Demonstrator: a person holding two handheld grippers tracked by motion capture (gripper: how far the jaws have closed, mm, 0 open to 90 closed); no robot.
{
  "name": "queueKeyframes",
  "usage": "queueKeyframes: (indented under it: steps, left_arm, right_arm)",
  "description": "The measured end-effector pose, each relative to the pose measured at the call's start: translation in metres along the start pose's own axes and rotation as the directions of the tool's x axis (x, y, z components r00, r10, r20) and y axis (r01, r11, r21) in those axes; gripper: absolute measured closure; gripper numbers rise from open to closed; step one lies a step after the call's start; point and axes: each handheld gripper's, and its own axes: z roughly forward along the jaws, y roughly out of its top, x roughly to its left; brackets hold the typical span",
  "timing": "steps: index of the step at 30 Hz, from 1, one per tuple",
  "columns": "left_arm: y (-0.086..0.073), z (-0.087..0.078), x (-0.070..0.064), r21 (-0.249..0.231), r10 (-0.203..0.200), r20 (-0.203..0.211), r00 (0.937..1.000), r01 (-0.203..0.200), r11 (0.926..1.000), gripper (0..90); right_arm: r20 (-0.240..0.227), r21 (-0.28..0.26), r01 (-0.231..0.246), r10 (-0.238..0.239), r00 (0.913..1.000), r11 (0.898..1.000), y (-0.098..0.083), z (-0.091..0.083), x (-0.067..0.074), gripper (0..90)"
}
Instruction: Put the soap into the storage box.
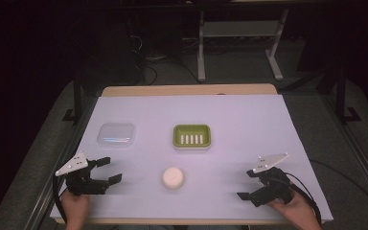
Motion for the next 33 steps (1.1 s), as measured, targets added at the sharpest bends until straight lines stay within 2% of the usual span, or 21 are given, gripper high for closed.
queueKeyframes:
  steps: [4,15,20,25,28,33]
  left_arm:
    - [0.0,-0.001,0.0,-0.003,0.001,0.001,1.0,-0.001,1.0,14.5]
    - [0.0,-0.001,0.001,-0.001,0.002,0.001,1.0,-0.002,1.0,14.5]
    - [0.0,0.0,0.0,-0.002,-0.002,0.002,1.0,0.002,1.0,14.5]
    - [0.0,-0.001,0.001,0.0,0.0,0.002,1.0,0.0,1.0,14.5]
    - [0.0,-0.001,0.001,-0.002,0.0,0.002,1.0,0.0,1.0,14.5]
    - [0.0,-0.001,0.0,-0.003,-0.001,0.004,1.0,0.001,1.0,14.5]
  right_arm:
    - [0.001,0.027,0.02,-0.02,0.9998,0.999,0.003,0.004,0.003,13.7]
    - [-0.033,0.026,0.063,-0.062,0.9975,0.998,0.027,0.009,0.006,13.7]
    - [-0.043,0.036,0.067,-0.065,0.9969,0.997,0.039,0.014,0.008,13.7]
    - [-0.039,0.059,0.107,-0.104,0.9938,0.993,0.049,0.019,0.01,13.8]
    - [-0.048,0.055,0.114,-0.111,0.9926,0.992,0.055,0.02,0.013,13.8]
    - [-0.056,0.053,0.155,-0.152,0.9868,0.986,0.066,0.025,0.017,13.7]
